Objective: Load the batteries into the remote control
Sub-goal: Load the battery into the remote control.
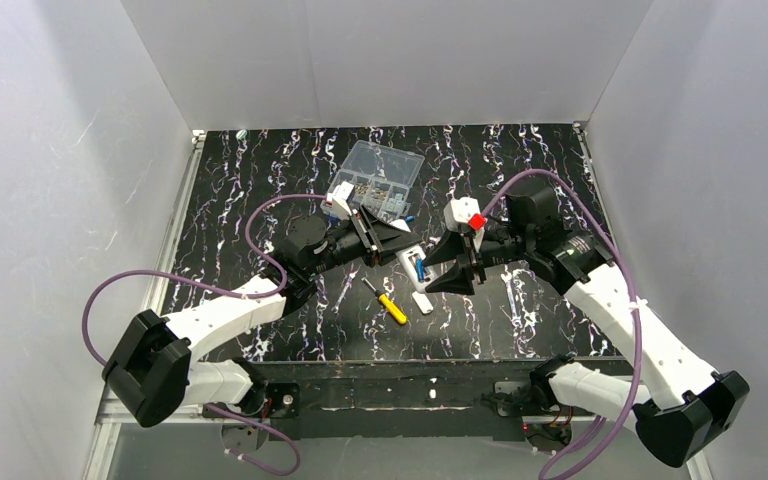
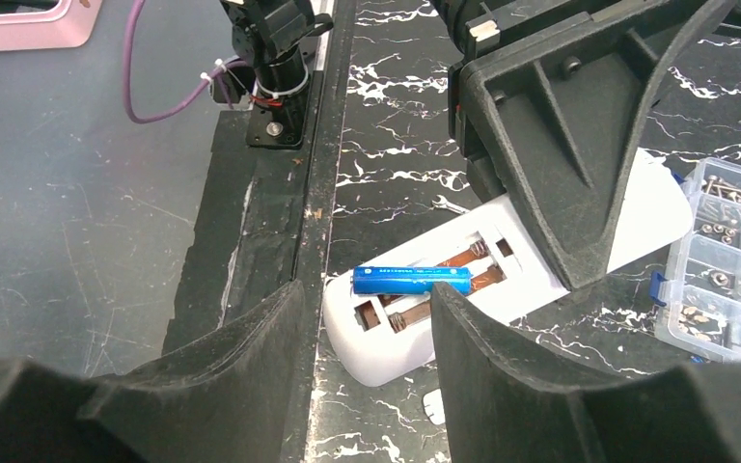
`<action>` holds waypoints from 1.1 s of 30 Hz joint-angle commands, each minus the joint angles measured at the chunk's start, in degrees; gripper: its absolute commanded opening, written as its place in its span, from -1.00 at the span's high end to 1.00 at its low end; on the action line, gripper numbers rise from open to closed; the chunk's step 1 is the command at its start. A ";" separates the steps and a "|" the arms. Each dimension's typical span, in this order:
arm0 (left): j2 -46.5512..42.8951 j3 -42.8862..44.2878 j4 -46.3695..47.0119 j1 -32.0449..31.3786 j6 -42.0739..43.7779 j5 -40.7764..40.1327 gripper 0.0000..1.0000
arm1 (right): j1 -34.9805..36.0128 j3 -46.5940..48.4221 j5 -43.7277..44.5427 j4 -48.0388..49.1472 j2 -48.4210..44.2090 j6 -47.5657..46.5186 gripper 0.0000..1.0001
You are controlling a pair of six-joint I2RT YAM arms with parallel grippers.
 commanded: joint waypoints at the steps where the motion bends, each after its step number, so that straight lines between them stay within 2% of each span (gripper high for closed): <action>1: -1.75 0.99 4.82 -0.25 0.35 1.50 1.00 | 0.55 0.10 -2.36 -0.55 0.65 -0.51 -0.16; 20: -1.67 1.11 4.83 -0.21 -0.11 1.68 1.00 | 0.78 0.90 -1.89 -0.80 2.20 -2.02 -0.16; 28: -1.50 1.27 4.98 -0.20 -0.44 2.16 1.00 | 0.78 2.07 -0.97 -2.41 1.07 -6.17 -0.34; 33: -1.40 1.23 5.21 -0.19 -0.61 2.13 1.00 | 0.74 3.34 -0.90 -3.31 0.77 -8.20 -0.38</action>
